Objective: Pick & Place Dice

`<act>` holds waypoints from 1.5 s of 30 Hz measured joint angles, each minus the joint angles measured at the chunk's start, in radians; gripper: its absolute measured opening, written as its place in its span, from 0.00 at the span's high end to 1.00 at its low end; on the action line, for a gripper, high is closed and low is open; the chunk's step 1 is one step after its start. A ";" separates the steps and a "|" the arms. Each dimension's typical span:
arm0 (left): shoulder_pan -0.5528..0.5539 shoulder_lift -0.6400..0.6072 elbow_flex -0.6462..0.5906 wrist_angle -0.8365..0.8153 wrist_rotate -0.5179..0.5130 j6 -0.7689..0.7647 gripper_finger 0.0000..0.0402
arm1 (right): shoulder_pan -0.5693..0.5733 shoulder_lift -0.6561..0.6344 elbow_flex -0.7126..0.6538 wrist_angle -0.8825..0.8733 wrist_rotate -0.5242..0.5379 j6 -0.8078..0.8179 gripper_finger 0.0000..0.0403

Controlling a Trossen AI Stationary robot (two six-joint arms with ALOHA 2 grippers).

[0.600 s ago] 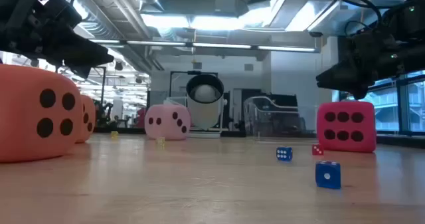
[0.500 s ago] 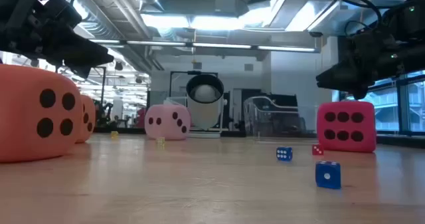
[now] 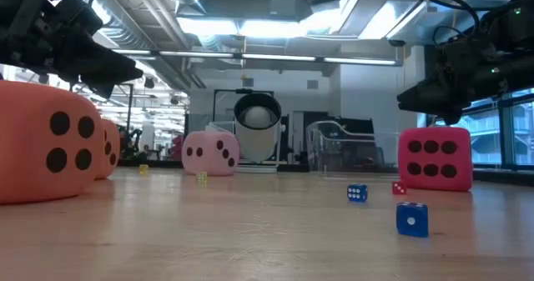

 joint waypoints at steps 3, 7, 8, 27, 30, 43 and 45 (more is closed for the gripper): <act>0.000 0.000 0.000 0.000 0.000 0.000 0.70 | 0.000 0.000 0.000 0.000 0.000 0.000 0.63; 0.000 0.000 0.000 0.000 0.000 0.000 0.70 | 0.000 0.000 0.000 0.000 0.000 0.000 0.63; 0.000 0.000 0.000 0.000 0.000 0.000 0.71 | 0.000 0.000 0.000 0.000 0.000 0.000 0.63; 0.000 0.000 0.000 0.000 0.000 0.000 0.70 | 0.000 0.000 0.000 0.000 0.000 0.000 0.63; 0.000 0.000 0.000 0.000 0.000 0.000 0.71 | 0.000 0.000 0.000 0.000 0.000 0.000 0.63; 0.000 0.000 0.000 0.000 0.000 0.000 0.71 | 0.000 0.000 0.000 0.001 0.001 0.000 0.63; 0.000 0.000 0.000 0.000 0.000 0.000 0.71 | 0.000 0.000 0.000 0.014 0.029 0.003 0.63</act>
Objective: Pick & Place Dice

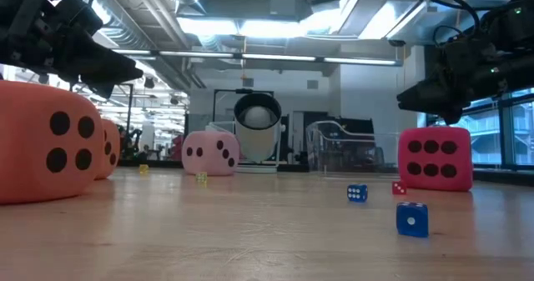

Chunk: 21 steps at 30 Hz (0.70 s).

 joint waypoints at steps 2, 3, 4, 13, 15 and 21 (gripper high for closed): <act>0.000 0.000 0.000 0.000 0.000 0.000 0.71 | 0.000 0.000 0.000 0.018 0.020 0.008 0.63; 0.000 0.000 0.000 0.000 0.000 0.000 0.71 | 0.000 0.000 0.000 0.019 0.020 0.015 0.63; 0.000 0.000 0.000 0.000 0.000 0.000 0.71 | 0.000 0.000 0.000 0.020 0.020 0.025 0.63; 0.000 0.000 0.000 0.000 0.000 0.000 0.71 | 0.000 0.000 0.000 0.133 0.007 0.271 0.63; 0.000 0.000 0.000 0.000 0.000 0.000 0.71 | 0.000 0.000 0.000 0.149 0.012 0.335 0.63; 0.000 0.000 0.000 0.000 0.000 0.000 0.70 | -0.001 0.000 0.000 0.156 0.023 0.499 0.63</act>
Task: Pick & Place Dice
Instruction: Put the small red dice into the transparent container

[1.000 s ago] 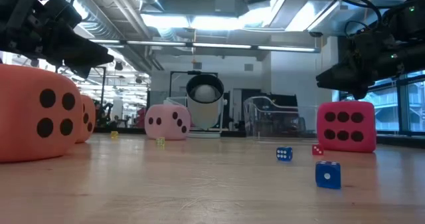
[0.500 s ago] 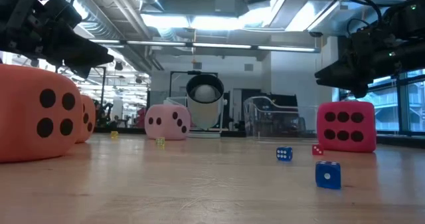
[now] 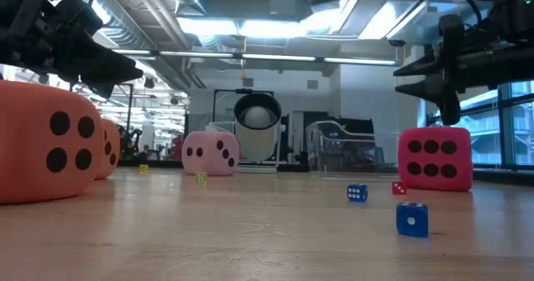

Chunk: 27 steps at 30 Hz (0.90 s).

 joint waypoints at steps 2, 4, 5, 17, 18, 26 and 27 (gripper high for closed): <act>0.000 0.000 0.000 0.000 0.000 0.000 0.70 | 0.000 0.000 0.000 0.005 0.000 -0.002 0.63; 0.000 0.000 0.000 0.000 0.000 0.000 0.70 | 0.000 0.000 0.000 0.013 0.000 0.001 0.63; 0.000 0.000 0.000 0.001 0.000 0.000 0.70 | 0.000 0.000 0.000 0.017 0.000 0.001 0.63; 0.000 -0.001 0.000 0.142 -0.025 -0.291 0.71 | 0.000 0.000 0.000 0.059 0.078 0.022 0.63; 0.000 -0.001 0.000 0.148 -0.042 -0.341 0.71 | 0.000 0.000 0.000 0.060 0.074 0.045 0.63; 0.000 0.000 0.000 0.250 -0.125 -0.493 0.71 | 0.002 0.001 0.127 0.077 -0.001 -0.028 0.63; 0.000 0.000 0.000 0.264 -0.137 -0.503 0.71 | 0.002 0.004 0.163 0.069 -0.018 -0.076 0.63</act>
